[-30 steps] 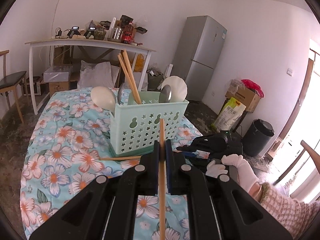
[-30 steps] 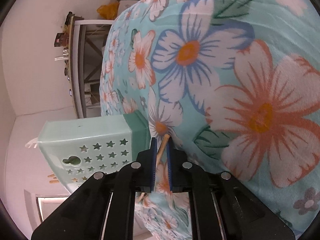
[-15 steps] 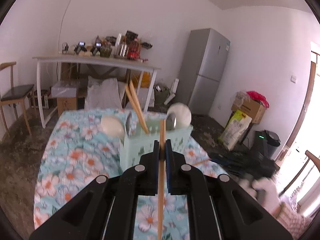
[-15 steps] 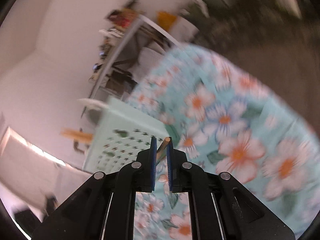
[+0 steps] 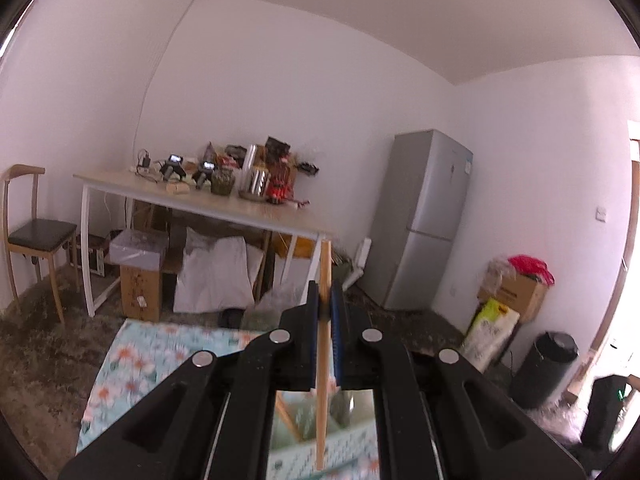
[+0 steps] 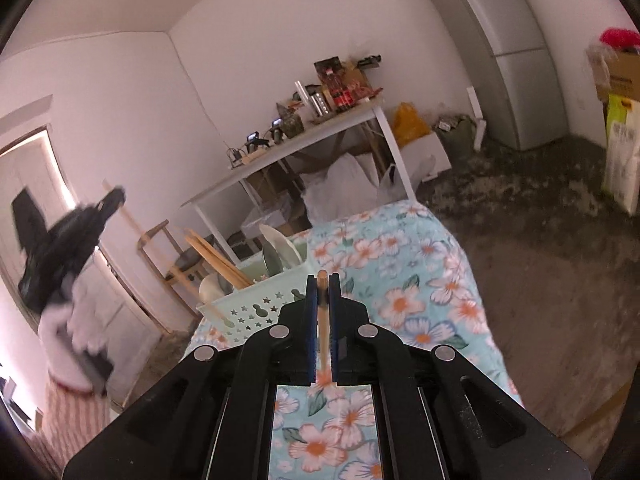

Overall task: Organize utensils
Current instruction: 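Raise both held chopsticks upright above the green caddy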

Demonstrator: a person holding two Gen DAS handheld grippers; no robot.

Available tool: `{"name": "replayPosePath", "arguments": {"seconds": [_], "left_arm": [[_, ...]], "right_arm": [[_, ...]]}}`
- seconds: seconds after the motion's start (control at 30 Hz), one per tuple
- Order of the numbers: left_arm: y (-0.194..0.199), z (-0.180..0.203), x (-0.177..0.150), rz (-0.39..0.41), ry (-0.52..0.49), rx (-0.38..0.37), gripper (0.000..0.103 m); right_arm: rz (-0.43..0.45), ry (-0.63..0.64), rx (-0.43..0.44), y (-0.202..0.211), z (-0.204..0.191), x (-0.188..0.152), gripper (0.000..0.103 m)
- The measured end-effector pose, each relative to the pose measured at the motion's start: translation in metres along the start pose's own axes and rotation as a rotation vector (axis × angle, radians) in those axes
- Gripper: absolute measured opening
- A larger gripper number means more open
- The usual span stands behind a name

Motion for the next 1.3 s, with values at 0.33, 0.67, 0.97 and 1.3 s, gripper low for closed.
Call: {"name": "replayPosePath", "arguments": {"seconds": [0.33, 0.67, 0.97, 1.3], "left_arm": [[-0.071, 0.007, -0.004, 0.004, -0.042, 0.082, 0.005], [-0.075, 0.015, 0.03, 0.074, -0.04, 0.054, 0.005], [-0.106, 0.003, -0.004, -0.008, -0.007, 0.067, 0.005], [-0.097, 0.006, -0.054, -0.11, 0.033, -0.013, 0.04]], "right_arm": [[-0.009, -0.003, 0.029, -0.009, 0.011, 0.001, 0.003], [-0.018, -0.008, 0.035, -0.01, 0.015, 0.003, 0.003], [-0.028, -0.02, 0.021, -0.013, 0.023, 0.003, 0.003], [-0.002, 0.013, 0.02, -0.003, 0.014, 0.008, 0.003]]}}
Point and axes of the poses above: each gripper's, at about its wrist camera, not at the fingertips, and y roughly against the way its jaws point, z to its right, x to its top, the point moved 5 cm from there along -y, roughly the way its jaws point, and after that the axes turned 2 degrees about -z, right-handed, at the moved point
